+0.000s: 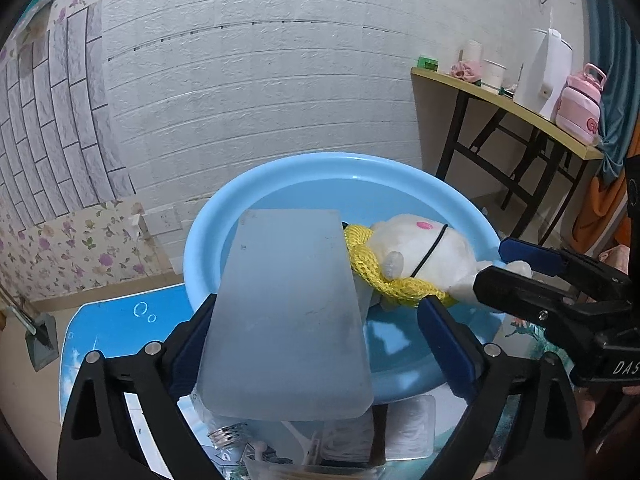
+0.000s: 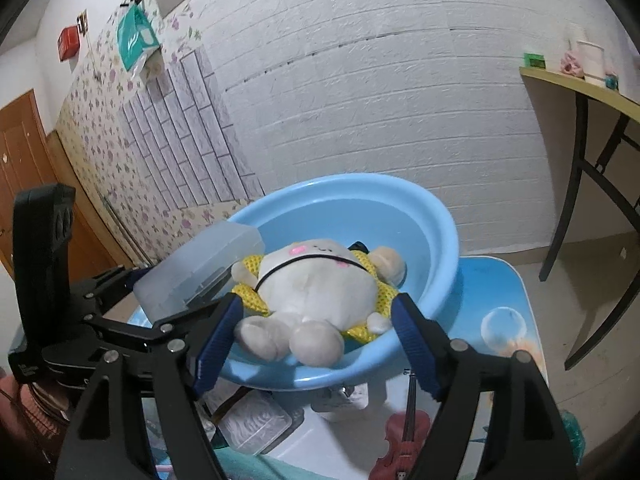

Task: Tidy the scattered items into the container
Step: 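Carry frosted box and white plush into the blue basin and release both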

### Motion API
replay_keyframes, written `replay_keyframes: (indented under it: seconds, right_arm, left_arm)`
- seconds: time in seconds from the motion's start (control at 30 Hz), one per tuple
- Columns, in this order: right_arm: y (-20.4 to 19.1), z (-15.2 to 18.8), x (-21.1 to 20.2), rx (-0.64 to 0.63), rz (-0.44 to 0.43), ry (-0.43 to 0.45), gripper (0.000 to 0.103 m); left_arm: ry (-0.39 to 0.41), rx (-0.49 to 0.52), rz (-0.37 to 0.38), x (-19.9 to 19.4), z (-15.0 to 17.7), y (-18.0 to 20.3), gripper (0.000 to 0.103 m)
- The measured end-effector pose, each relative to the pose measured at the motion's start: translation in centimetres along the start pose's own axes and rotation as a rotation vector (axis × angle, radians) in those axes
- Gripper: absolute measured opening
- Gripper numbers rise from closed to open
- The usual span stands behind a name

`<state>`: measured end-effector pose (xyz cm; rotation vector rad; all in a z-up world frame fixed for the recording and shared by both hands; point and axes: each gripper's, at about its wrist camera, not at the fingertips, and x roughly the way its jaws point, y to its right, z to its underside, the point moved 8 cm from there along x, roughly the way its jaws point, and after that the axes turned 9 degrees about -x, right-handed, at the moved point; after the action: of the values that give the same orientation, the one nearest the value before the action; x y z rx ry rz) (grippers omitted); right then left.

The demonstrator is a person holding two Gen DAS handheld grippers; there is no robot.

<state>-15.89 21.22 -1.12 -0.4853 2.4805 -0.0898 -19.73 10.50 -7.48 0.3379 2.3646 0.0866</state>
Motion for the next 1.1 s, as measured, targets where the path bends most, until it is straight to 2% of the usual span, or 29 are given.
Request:
replay_keyframes:
  seconds: [0.3,0.57,0.73,1.1]
  right_arm:
    - [0.0,-0.2,-0.5,0.006,-0.007,0.013,0.077]
    - [-1.0,-0.2,-1.2,-0.019,-0.015,0.034,0.078]
    - [-1.3,0.4,-0.4,-0.025,-0.013,0.007,0.078]
    - [-1.5,0.6,-1.7,-0.032,-0.001,0.017,0.078]
  left_arm:
    - [-0.008,0.010,-0.007,-0.1,0.3,0.2,0.096]
    - [0.026,0.008,-0.012,-1.3,0.3,-0.2,0.096]
    - [0.028,-0.006,-0.010,-1.6,0.2,-0.5,0.096]
    - [0.115,0.000,0.028,-6.4,-0.2,-0.4,0.096]
